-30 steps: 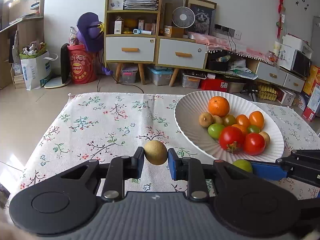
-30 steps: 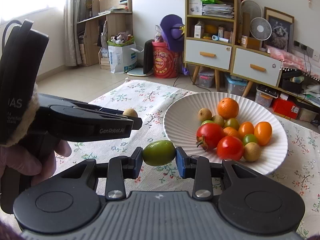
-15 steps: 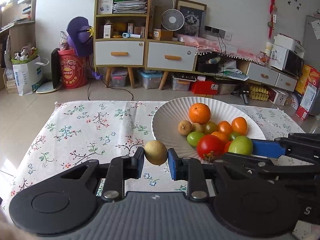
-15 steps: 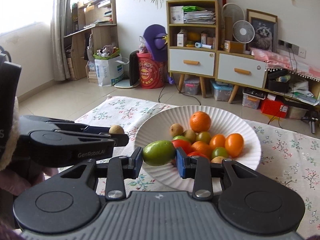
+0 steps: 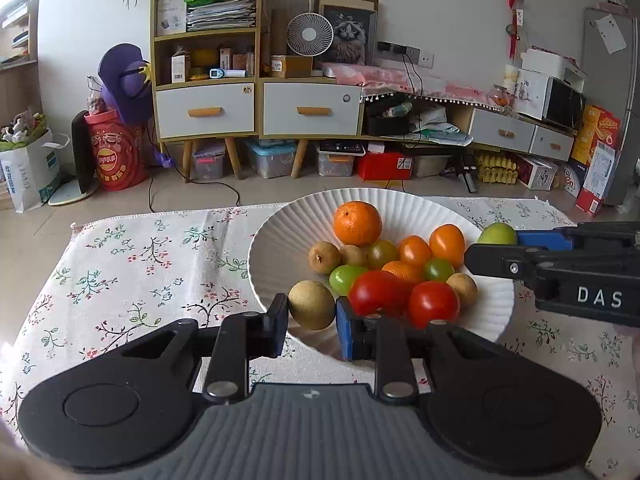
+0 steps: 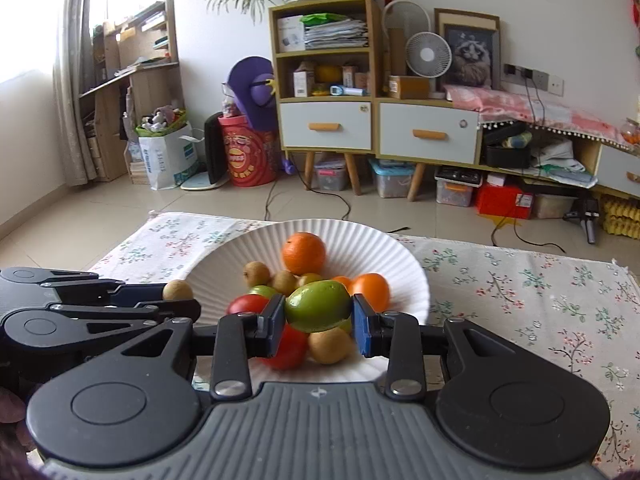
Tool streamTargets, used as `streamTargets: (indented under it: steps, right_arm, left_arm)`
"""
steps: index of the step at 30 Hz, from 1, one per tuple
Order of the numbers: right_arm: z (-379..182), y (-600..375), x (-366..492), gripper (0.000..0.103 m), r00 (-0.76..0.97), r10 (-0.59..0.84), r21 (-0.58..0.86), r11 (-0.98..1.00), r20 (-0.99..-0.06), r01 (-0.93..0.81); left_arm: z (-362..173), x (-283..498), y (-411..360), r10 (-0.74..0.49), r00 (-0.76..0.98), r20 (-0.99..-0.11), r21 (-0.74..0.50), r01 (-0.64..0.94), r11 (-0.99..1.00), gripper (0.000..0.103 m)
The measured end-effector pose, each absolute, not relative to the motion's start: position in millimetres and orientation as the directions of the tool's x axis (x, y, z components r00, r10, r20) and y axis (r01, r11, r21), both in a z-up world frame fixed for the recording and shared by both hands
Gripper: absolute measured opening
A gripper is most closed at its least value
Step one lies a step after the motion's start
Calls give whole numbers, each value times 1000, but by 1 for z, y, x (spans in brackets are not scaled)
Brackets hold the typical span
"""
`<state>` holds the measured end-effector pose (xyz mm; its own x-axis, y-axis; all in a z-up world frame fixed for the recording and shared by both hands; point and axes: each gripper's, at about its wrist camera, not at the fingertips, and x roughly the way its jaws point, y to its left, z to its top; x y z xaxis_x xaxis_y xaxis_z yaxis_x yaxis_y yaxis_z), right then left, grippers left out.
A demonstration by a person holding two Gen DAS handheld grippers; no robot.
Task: Organize fruits
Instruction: 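Carry the small kiwi in the left tool and green tomato in the right tool over the plate, then open the left tool to drop the small kiwi while the right tool drops the green tomato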
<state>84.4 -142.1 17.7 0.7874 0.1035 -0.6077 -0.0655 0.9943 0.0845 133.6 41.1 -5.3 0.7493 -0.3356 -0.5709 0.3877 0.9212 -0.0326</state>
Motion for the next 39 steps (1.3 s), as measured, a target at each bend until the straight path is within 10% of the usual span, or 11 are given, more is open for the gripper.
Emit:
streamTargets:
  steps: [32,39]
  right_arm:
    - [3,-164,95,33,754,100,95,994,-649,-49]
    - [7,-163,93,47,758,104,95,994,-644,-55]
  left_arm:
    - [-10,134,31,-347,746,-569,-4,419,908,28]
    - [-8,132,32,-341,751,-565,1,413,911,38]
